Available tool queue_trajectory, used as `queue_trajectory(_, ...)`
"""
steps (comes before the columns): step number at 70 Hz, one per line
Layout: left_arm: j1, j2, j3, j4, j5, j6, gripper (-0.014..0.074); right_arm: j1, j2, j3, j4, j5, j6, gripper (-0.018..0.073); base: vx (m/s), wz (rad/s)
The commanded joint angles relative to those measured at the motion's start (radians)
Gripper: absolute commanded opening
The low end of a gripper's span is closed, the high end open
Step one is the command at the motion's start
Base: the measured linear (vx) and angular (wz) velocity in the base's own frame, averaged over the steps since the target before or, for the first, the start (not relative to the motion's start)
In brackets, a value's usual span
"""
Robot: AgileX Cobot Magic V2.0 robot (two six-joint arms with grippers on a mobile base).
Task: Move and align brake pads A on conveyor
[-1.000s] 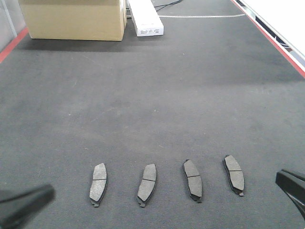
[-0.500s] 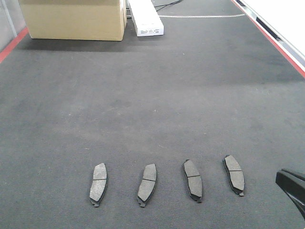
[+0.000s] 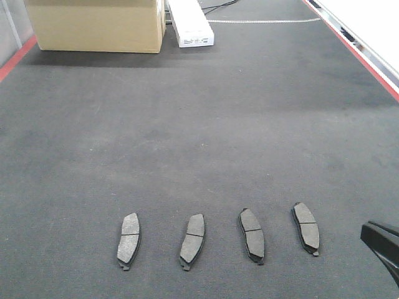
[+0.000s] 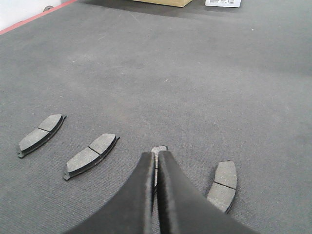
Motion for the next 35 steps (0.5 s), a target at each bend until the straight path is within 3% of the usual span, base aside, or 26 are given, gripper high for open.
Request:
queue_trajectory(1, 0.002, -0.013, 0.028, -0.008, -0.074, -0.003, -0.0006, 0.0, 0.004, -0.03, 0.0, -0.072, -0.01, -0.0003, 0.0, 0.0)
queue_trajectory(35, 0.002, -0.013, 0.028, -0.008, -0.074, -0.003, -0.0006, 0.0, 0.004, -0.03, 0.0, -0.072, -0.01, -0.0003, 0.0, 0.0)
